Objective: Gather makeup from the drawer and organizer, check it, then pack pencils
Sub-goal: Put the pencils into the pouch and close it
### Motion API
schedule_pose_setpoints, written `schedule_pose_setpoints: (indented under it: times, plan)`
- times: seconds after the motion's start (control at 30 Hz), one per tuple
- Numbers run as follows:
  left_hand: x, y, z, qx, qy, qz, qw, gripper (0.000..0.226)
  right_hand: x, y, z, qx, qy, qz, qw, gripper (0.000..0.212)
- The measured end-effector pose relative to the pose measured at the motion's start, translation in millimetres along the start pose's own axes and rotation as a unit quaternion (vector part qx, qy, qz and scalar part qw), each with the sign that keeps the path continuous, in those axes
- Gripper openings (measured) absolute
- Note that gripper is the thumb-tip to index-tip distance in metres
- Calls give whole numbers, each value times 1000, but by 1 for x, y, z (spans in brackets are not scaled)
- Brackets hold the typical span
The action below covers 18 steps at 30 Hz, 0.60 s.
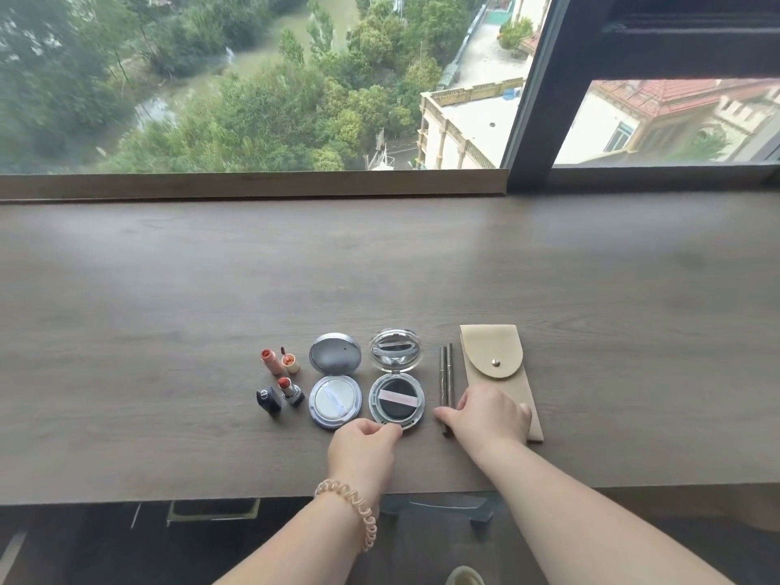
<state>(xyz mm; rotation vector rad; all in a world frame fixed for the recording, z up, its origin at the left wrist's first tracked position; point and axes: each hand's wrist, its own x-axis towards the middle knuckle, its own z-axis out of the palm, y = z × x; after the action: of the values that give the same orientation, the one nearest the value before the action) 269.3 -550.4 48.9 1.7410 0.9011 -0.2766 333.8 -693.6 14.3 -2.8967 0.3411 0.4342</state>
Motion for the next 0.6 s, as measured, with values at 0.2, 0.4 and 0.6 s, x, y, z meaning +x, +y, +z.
schedule_pose_setpoints:
  times: [0.2,0.4,0.6]
  plan:
    - [-1,-1,-7,-15,10,-1,1000,17,-1,-8,-2,19,-27,50,998,40]
    - [-5,1,-12,-11,2,11,1000,16,-6,-8,-7,67,-31,66,995,34]
    - [-6,29,-27,-5,-21,102,995,6,-26,24,-35,339,-11,5,941,27]
